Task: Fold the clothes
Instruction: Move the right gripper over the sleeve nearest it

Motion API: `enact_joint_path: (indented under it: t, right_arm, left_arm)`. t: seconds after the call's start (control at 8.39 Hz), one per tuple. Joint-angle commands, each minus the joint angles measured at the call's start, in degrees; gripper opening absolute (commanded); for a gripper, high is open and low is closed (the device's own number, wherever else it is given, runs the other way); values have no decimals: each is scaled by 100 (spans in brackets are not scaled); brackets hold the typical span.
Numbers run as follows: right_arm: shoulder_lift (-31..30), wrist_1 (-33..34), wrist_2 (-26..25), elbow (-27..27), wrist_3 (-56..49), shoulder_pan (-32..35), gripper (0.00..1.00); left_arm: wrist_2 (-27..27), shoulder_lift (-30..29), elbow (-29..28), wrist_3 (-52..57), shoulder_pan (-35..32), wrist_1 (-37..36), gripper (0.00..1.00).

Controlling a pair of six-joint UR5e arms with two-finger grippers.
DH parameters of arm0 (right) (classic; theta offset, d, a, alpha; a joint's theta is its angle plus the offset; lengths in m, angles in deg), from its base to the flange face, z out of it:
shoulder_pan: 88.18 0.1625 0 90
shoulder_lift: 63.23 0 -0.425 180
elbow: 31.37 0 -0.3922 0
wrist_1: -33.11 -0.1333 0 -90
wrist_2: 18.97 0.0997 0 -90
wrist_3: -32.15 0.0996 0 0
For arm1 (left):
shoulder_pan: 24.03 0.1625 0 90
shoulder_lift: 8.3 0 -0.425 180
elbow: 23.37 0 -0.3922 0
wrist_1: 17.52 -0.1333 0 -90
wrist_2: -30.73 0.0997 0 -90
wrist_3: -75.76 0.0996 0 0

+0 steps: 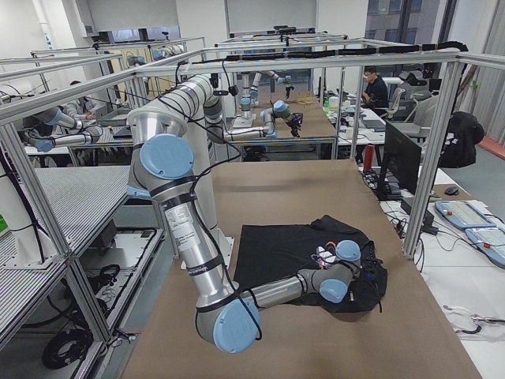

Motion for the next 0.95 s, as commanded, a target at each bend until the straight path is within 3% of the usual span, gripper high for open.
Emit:
enact_joint_path:
  t: [0.0, 0.24, 0.83]
  right_arm:
    - [569, 22, -279, -14, 811, -523, 0]
    - [825, 206, -947, 39, 989, -857, 0]
    - [1152, 215, -1195, 452, 998, -956, 0]
  left_arm:
    - [0, -8, 0, 0, 1, 9, 100]
    - [0, -8, 0, 0, 1, 9, 100]
    - [0, 35, -8, 9, -7, 35, 100]
